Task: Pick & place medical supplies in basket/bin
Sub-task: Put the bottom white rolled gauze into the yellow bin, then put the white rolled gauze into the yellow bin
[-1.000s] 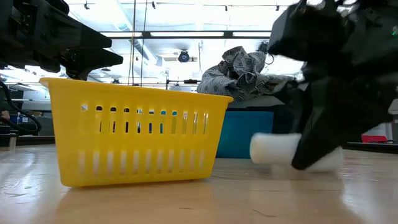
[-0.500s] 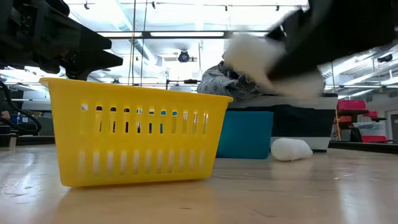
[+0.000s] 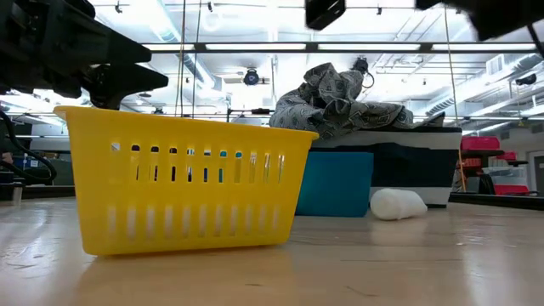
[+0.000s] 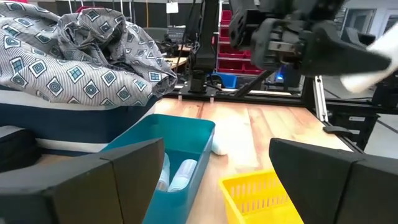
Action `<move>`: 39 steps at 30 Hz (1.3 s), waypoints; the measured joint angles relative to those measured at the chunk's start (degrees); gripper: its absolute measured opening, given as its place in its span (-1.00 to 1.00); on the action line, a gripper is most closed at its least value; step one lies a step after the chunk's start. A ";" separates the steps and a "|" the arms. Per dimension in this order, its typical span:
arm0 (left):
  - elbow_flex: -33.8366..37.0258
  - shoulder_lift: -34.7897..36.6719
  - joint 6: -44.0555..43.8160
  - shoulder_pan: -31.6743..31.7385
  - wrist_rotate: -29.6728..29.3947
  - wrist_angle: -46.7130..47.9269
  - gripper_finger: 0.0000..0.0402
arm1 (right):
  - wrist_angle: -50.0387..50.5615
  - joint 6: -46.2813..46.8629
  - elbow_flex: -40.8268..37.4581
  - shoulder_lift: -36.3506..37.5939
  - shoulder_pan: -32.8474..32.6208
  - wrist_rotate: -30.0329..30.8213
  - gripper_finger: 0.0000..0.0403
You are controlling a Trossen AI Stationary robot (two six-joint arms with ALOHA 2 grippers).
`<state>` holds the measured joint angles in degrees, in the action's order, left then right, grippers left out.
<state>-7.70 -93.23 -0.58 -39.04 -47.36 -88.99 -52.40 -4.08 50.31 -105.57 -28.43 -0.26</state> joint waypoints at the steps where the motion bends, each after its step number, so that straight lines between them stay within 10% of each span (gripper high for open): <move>1: 0.00 0.00 0.00 0.01 -0.08 -0.01 0.46 | -1.87 0.88 -0.29 -0.39 1.15 -1.13 -0.84; 25: -0.04 0.00 0.13 0.13 -0.67 -0.15 0.46 | 26.51 9.87 15.84 -12.68 7.86 -2.34 -0.82; 39: -0.04 0.00 0.13 0.13 -0.67 -0.13 0.46 | 28.69 7.80 15.84 -12.64 7.75 -1.97 -0.03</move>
<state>-7.75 -93.23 -0.45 -38.92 -48.03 -89.12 -23.71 3.72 66.15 -118.21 -20.69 -2.24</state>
